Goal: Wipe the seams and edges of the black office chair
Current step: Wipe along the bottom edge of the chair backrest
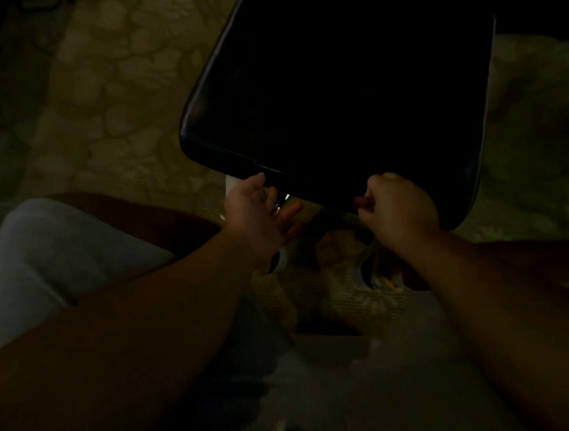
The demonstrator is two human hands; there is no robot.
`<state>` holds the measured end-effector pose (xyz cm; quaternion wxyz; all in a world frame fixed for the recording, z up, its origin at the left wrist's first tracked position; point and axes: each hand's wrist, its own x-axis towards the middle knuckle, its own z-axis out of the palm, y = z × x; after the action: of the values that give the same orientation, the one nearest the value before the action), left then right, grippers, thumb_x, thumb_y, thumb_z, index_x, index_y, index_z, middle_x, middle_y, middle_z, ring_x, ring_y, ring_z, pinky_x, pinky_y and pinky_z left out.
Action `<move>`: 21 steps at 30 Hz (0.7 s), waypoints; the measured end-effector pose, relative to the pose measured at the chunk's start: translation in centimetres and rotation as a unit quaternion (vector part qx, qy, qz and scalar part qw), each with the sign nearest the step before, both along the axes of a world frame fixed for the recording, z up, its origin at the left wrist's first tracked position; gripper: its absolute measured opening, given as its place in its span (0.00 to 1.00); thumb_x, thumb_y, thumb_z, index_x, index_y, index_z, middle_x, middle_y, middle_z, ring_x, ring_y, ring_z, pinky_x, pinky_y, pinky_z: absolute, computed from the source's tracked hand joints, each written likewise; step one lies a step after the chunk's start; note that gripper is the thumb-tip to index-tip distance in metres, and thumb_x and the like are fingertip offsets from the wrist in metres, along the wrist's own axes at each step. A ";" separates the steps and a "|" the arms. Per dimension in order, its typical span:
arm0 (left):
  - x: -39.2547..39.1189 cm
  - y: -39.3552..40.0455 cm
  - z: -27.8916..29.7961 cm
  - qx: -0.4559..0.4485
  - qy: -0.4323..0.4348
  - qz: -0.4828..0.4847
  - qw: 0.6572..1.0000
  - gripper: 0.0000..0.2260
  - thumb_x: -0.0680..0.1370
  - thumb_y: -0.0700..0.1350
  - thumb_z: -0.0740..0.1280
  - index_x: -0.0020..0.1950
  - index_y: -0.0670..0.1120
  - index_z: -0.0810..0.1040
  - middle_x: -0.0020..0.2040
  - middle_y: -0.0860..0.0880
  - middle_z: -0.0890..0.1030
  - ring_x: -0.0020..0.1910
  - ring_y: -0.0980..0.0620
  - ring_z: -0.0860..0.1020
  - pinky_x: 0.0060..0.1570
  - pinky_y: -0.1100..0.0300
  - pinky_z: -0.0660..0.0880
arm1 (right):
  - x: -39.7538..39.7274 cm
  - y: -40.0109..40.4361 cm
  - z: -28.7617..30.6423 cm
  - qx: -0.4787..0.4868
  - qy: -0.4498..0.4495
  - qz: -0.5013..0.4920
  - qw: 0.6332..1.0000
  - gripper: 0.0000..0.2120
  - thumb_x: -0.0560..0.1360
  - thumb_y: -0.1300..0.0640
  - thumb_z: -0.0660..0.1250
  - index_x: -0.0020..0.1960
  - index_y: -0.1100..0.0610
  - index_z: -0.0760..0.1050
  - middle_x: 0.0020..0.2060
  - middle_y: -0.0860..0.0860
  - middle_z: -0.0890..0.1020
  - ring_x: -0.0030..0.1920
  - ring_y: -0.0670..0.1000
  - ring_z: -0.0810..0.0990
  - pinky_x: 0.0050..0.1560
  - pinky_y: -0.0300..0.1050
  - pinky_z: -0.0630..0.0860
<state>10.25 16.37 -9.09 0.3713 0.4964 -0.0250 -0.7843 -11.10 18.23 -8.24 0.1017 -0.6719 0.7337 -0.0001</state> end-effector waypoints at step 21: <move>0.2 -0.3 -0.2 -0.005 -0.006 -0.012 1.000 0.24 0.83 0.56 0.55 0.80 0.59 0.60 0.77 0.49 0.69 0.68 0.39 0.75 0.56 0.42 0.71 | -0.7 -0.6 0.1 -0.078 -0.086 -0.067 0.991 0.11 0.77 0.50 0.67 0.51 0.57 0.74 0.50 0.56 0.76 0.45 0.59 0.76 0.39 0.47 0.68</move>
<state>10.50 16.07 -9.26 0.3645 0.4986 -0.0368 -0.7856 -11.81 17.59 -8.13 0.1117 -0.6242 0.7635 -0.1224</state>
